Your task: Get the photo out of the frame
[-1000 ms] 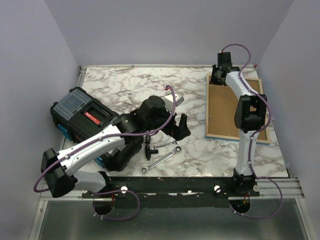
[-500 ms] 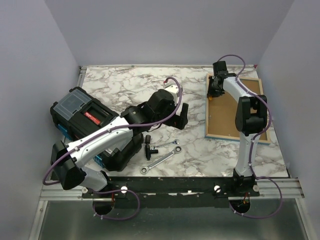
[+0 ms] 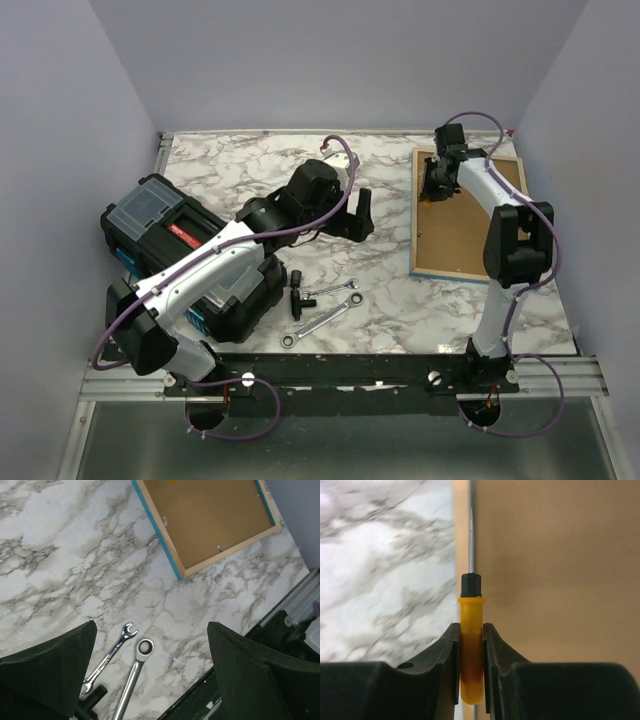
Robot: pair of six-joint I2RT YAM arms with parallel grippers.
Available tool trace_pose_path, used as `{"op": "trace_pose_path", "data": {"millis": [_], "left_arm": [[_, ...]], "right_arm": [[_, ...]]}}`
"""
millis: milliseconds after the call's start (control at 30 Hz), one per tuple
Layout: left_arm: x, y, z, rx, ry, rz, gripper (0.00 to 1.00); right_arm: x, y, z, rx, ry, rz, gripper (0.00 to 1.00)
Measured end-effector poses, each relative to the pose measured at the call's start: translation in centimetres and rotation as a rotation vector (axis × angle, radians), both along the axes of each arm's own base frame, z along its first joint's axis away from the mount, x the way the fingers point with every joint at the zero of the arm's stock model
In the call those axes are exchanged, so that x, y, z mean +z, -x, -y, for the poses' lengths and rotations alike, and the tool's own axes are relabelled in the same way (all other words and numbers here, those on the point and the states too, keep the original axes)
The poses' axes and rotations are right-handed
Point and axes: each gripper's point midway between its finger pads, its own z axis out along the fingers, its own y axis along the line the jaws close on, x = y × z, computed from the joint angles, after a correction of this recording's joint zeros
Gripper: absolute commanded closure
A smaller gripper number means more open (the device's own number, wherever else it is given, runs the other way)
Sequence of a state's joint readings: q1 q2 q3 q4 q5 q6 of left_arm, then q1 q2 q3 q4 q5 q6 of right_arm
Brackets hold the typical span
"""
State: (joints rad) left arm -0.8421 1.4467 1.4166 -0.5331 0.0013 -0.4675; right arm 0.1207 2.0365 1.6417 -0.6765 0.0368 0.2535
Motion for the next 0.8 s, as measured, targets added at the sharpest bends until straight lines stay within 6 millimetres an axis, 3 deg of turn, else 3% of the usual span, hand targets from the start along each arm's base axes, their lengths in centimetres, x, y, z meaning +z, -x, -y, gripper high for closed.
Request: {"op": "trace_pose_path", "data": {"millis": [100, 200, 300, 367, 500, 600, 800], "left_arm": [[-0.2, 0.3, 0.4, -0.055, 0.058, -0.037, 0.08], [-0.5, 0.7, 0.1, -0.094, 0.143, -0.104, 0.11], [-0.3, 0.0, -1.1, -0.067, 0.241, -0.183, 0.12], [0.2, -0.6, -1.7, -0.037, 0.300, -0.238, 0.13], [1.1, -1.1, -2.3, 0.019, 0.415, -0.340, 0.16], [0.9, -0.5, -3.0, 0.082, 0.480, -0.414, 0.18], [1.4, 0.1, -5.6, 0.241, 0.580, -0.476, 0.22]], "right_arm": [[2.7, 1.7, -1.9, 0.048, -0.106, 0.037, 0.99], [5.2, 3.9, -5.0, 0.128, -0.223, 0.080, 0.99], [6.7, 7.4, -10.4, 0.273, -0.322, 0.122, 0.99], [7.2, 10.6, -14.8, 0.400, -0.385, 0.140, 0.99], [8.2, 17.0, -21.4, 0.613, -0.474, 0.174, 0.99], [10.1, 19.0, -23.3, 0.673, -0.520, 0.236, 0.99], [14.3, 18.6, -23.9, 0.684, -0.567, 0.390, 0.99]]}}
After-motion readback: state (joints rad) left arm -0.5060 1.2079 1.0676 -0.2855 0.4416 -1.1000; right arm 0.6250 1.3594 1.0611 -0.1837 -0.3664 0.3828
